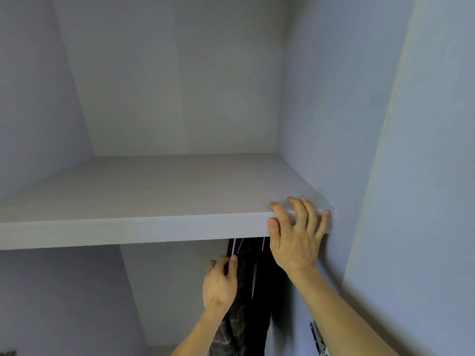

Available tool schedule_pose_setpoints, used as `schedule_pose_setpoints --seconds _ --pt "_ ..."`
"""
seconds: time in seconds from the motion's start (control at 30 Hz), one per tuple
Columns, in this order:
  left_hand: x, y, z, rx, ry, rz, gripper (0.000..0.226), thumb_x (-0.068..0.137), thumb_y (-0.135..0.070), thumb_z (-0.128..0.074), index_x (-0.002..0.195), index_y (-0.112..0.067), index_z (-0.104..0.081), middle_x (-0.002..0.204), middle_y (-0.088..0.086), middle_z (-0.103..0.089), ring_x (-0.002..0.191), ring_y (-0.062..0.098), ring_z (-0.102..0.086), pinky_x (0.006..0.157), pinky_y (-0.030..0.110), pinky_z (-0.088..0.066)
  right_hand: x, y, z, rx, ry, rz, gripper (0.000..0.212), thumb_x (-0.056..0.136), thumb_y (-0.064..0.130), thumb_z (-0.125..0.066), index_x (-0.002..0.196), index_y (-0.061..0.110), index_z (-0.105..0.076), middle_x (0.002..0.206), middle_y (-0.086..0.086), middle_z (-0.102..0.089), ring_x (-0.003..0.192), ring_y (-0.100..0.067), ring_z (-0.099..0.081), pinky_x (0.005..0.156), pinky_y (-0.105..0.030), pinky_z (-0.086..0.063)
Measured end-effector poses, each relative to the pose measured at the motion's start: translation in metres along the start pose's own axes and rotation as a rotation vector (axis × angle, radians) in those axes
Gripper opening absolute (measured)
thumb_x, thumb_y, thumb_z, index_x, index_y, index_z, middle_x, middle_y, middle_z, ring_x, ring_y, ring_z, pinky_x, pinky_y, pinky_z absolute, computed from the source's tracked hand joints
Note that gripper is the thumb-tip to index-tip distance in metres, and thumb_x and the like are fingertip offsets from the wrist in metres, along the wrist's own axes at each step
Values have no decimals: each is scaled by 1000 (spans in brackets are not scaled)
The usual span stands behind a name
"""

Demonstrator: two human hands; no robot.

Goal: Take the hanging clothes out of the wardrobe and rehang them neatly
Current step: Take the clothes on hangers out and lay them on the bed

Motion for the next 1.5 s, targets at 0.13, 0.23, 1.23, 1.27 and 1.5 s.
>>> schedule_pose_setpoints --seconds 0.13,0.23,1.23,1.27,1.5 --pt "-29 21 23 -23 13 75 30 102 -46 -43 82 -28 -58 91 -1 -53 68 12 -58 57 24 -42 -2 4 6 16 70 -20 39 103 42 -33 136 33 -53 147 -9 -46 143 -32 -32 120 -61 -9" --pt "-59 51 52 23 30 157 31 102 -46 -45 82 -27 -59 90 0 -53 68 12 -56 56 21 -39 -5 11 11 6 52 -9 43 104 35 -38 144 23 -49 154 -17 -38 147 -38 -25 119 -63 -11" --pt "-686 87 260 36 -588 900 23 83 -56 -62 86 -33 -67 86 -10 -56 78 2 -53 72 20 -42 -387 328 353 1544 1497 888 43 103 47 -29 65 30 -40 67 11 -49 72 -3 -48 64 -20 -30" --pt "-703 74 257 22 -648 910 22 82 -53 -63 88 -32 -67 87 -9 -60 80 3 -56 73 20 -43 -390 327 379 1593 1469 963 43 104 46 -29 65 32 -38 66 12 -48 69 -3 -47 63 -19 -28" --pt "-812 -26 223 -84 -1203 921 9 97 -29 -61 103 -26 -67 77 -14 -64 71 5 -59 69 22 -49 -419 293 547 1843 1315 1446 44 104 53 -28 71 33 -48 67 17 -46 64 -7 -48 63 -36 -41"
Point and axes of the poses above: each hand's wrist, its own x-axis towards the middle knuckle, its own z-axis out of the back of the hand, y = z × x, the point moved 3 cm from there along x, towards the middle knuckle
